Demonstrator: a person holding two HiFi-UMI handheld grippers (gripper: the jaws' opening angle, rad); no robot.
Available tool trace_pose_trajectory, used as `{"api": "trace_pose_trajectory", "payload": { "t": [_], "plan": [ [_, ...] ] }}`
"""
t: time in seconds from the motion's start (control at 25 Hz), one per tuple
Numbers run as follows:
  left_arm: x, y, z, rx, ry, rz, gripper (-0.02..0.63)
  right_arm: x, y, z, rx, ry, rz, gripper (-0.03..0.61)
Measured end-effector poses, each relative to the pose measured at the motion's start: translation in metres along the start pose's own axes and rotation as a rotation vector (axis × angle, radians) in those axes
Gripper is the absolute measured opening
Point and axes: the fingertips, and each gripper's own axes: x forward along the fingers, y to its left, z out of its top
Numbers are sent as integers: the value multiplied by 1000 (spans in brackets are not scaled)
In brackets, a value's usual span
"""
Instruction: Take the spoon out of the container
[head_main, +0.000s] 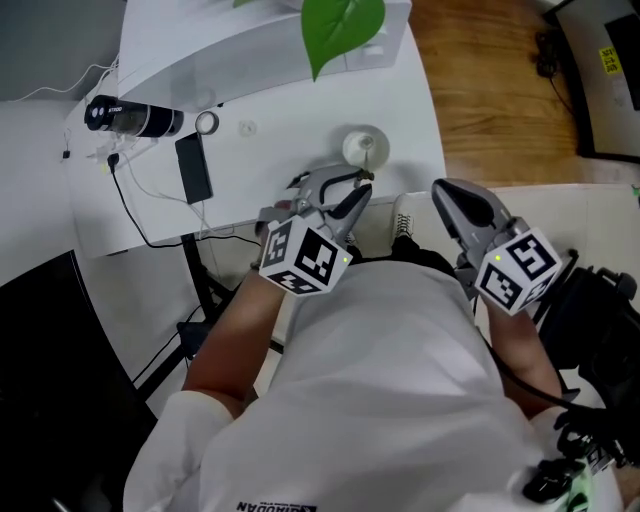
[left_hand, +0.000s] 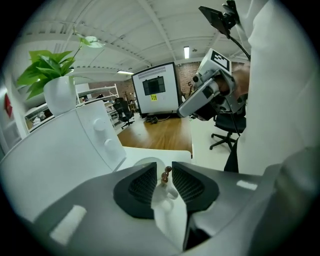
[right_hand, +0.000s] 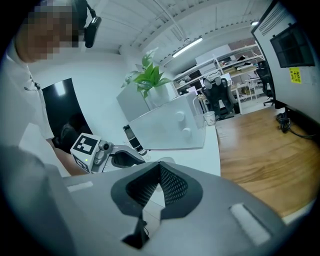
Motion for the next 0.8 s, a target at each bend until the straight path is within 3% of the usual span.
{"api": "trace_pose_trajectory", "payload": {
  "t": [0.36, 0.8],
  "plan": [
    [13, -7, -13, 119, 79, -17, 107, -3, -4, -2, 15, -12, -18, 6],
    [27, -6, -17, 138, 98, -21, 107, -15, -13, -3, 31, -32, -53, 6]
  ]
}}
